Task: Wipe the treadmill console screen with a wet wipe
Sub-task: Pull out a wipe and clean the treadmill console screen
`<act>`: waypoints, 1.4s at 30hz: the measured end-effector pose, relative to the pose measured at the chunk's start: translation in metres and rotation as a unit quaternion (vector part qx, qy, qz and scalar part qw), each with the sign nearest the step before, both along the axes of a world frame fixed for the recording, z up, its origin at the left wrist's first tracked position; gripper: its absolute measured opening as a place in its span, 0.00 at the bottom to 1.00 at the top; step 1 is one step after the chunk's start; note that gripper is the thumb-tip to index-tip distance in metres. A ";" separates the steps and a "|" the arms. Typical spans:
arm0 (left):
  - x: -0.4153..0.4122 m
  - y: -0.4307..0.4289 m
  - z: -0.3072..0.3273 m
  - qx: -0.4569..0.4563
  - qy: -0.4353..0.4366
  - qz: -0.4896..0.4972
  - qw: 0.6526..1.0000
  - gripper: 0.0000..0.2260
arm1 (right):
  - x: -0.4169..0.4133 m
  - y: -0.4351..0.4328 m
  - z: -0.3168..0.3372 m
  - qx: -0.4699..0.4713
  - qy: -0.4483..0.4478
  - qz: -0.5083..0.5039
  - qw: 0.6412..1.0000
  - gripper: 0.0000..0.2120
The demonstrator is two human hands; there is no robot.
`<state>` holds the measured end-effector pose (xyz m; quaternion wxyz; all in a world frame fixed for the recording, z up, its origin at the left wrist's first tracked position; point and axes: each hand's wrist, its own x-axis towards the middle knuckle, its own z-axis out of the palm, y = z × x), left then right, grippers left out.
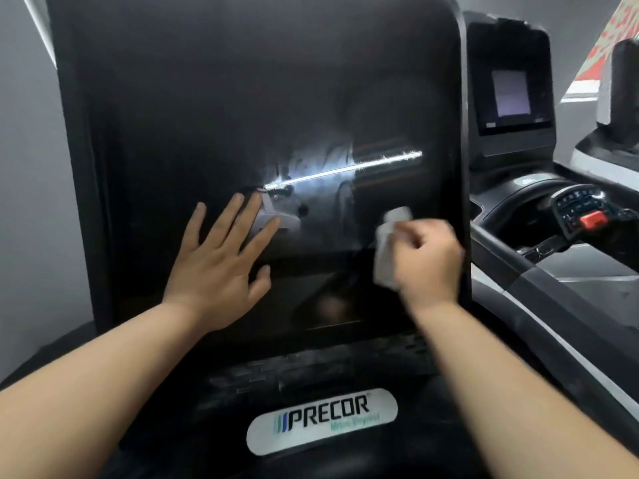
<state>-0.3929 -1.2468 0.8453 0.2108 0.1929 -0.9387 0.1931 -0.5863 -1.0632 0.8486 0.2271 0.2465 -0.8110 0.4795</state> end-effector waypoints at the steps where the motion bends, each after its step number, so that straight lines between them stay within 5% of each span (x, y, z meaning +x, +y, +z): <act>1: 0.000 0.000 0.000 -0.001 0.003 0.000 1.000 0.30 | 0.023 -0.010 -0.009 0.021 0.054 0.075 0.995 0.03; 4: 0.001 0.001 0.001 0.003 0.015 -0.007 1.000 0.30 | 0.078 -0.015 -0.035 0.123 0.166 0.310 0.928 0.03; 6: 0.001 0.001 0.000 0.009 0.023 -0.014 1.000 0.29 | 0.063 -0.009 -0.027 0.174 0.201 0.375 0.888 0.06; 8: 0.002 0.001 0.000 0.015 0.031 -0.023 0.999 0.28 | 0.027 -0.009 -0.007 0.149 0.207 0.305 0.918 0.10; 11: 0.003 0.000 -0.001 0.023 0.049 -0.035 0.998 0.27 | -0.020 -0.016 0.036 0.002 0.040 0.053 0.998 0.06; 12: 0.004 0.000 -0.002 0.024 0.057 -0.039 0.997 0.27 | -0.019 -0.023 0.041 -0.028 0.001 0.023 0.999 0.06; 14: 0.004 0.000 -0.003 0.028 0.072 -0.049 0.996 0.26 | 0.005 -0.039 0.027 0.010 0.076 0.090 0.993 0.04; 18: 0.009 -0.004 -0.001 0.047 0.119 -0.089 0.988 0.22 | 0.067 -0.027 -0.020 0.188 0.274 0.368 0.869 0.05; 20: 0.014 -0.009 0.002 0.058 0.135 -0.094 0.985 0.21 | 0.041 -0.018 -0.007 0.229 0.313 0.393 0.834 0.06; 24: 0.022 -0.022 0.019 0.070 0.116 -0.049 0.990 0.24 | -0.039 -0.023 0.053 0.084 0.196 0.132 0.968 0.07; 27: 0.017 -0.023 0.030 0.083 0.099 -0.019 0.992 0.27 | -0.036 -0.041 0.050 0.048 0.170 0.092 0.980 0.06; 29: 0.012 -0.021 0.032 0.092 0.091 -0.013 0.992 0.28 | -0.002 -0.042 0.019 0.102 0.251 0.231 0.935 0.07; 32: 0.009 -0.019 0.031 0.087 0.076 -0.025 0.993 0.27 | 0.027 -0.021 -0.017 0.221 0.352 0.421 0.806 0.10; 33: 0.009 -0.018 0.031 0.085 0.074 -0.029 0.993 0.27 | 0.017 -0.017 -0.011 0.233 0.356 0.446 0.787 0.11; 35: 0.010 -0.018 0.032 0.085 0.074 -0.032 0.993 0.27 | -0.015 -0.023 0.015 0.200 0.357 0.398 0.822 0.12; 38: 0.011 -0.018 0.032 0.089 0.081 -0.032 0.992 0.26 | -0.059 -0.044 0.073 0.111 0.200 0.151 0.962 0.15; 40: 0.011 -0.016 0.031 0.084 0.088 -0.038 0.992 0.26 | -0.051 -0.062 0.083 0.091 0.118 0.084 0.985 0.18; 42: 0.008 -0.013 0.032 0.075 0.104 -0.053 0.990 0.25 | -0.021 -0.069 0.062 0.107 0.193 0.168 0.961 0.25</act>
